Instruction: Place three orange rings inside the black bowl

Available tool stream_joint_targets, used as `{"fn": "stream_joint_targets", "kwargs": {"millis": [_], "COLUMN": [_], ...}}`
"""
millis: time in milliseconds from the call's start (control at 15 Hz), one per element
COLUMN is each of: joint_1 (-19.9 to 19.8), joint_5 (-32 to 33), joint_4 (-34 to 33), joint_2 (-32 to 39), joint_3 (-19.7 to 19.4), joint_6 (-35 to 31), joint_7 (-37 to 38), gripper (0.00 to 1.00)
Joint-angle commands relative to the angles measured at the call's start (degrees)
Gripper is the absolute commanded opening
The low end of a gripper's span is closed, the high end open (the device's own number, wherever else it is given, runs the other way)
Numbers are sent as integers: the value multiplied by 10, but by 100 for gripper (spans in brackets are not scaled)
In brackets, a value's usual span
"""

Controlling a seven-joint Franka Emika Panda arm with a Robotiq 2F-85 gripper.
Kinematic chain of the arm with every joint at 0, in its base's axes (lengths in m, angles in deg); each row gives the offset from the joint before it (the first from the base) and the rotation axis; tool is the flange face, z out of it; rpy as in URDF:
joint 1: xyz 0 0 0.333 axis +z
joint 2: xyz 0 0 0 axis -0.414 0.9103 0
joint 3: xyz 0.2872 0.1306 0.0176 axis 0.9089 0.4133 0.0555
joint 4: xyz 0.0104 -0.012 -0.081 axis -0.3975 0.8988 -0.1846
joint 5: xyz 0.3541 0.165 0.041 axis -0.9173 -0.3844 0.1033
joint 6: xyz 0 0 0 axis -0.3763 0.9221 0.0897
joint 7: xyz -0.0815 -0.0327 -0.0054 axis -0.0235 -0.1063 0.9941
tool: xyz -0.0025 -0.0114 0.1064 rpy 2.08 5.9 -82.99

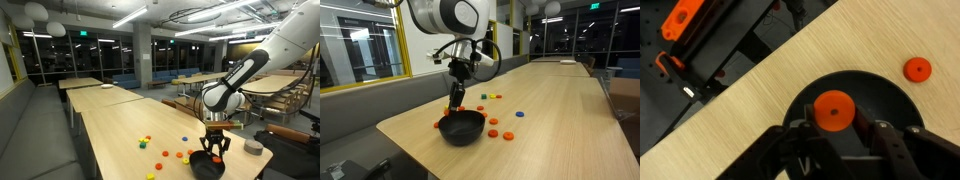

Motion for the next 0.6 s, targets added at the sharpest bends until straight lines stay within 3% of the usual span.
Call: {"fn": "stream_joint_targets", "kwargs": {"millis": [0,467,533], "joint_1": [10,6,5], "joint_5": [-5,-6,-1], "joint_4": [1,-32,-38], "joint_2": [-6,38,47], "joint_3": [12,6,4], "joint_6": [-1,-32,-43], "joint_7": [2,8,12], "gripper": [25,25,33]}}
